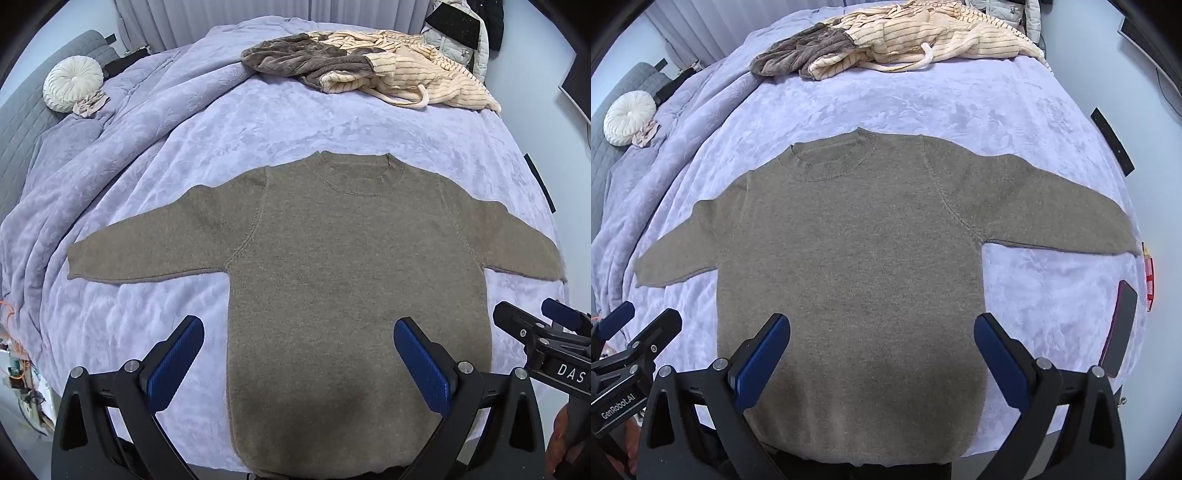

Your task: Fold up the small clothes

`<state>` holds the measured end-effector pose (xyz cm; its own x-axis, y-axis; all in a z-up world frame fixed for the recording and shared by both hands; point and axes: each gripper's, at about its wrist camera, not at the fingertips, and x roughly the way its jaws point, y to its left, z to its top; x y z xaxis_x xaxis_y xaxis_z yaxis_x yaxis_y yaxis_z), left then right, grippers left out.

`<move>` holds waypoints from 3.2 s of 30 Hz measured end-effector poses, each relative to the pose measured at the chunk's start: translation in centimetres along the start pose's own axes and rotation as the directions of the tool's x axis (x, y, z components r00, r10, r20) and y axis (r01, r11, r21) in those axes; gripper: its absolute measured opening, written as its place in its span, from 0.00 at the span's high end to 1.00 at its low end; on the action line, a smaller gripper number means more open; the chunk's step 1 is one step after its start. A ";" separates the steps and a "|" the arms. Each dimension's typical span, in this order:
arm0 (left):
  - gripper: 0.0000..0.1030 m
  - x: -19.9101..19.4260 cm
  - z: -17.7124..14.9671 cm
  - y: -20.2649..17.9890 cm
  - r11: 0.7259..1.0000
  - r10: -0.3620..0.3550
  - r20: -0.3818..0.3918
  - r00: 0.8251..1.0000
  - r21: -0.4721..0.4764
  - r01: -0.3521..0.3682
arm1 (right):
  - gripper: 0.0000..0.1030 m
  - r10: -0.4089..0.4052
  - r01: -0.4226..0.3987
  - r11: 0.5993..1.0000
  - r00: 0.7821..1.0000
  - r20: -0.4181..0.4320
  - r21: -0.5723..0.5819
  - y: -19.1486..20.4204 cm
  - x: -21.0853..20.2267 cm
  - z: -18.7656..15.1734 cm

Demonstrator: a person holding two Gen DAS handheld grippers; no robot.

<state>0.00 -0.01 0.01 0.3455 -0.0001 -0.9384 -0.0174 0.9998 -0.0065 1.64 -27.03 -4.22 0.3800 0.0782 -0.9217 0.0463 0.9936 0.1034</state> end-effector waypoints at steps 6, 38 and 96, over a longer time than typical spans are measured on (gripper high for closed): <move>0.00 -0.1 0.0 -0.1 1.000 0.001 0.004 1.000 -0.002 -0.001 | 0.03 -0.001 0.001 1.000 1.000 0.002 -0.001 0.0 -0.1 -0.2; 0.00 0.3 0.0 0.7 1.000 0.001 0.001 1.000 -0.016 -0.001 | 0.03 -0.016 0.016 1.000 1.000 -0.008 -0.022 0.6 0.1 0.2; 0.00 1.5 0.5 2.2 0.999 -0.026 0.010 1.000 -0.022 0.026 | 0.03 -0.112 0.111 0.993 0.994 -0.019 -0.049 2.0 0.3 0.4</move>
<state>0.96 2.17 -1.26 0.3554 -0.0257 -0.9344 -0.0289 0.9988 -0.0385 2.23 -25.02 -4.14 0.3551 -0.0319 -0.9343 0.0428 0.9989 -0.0179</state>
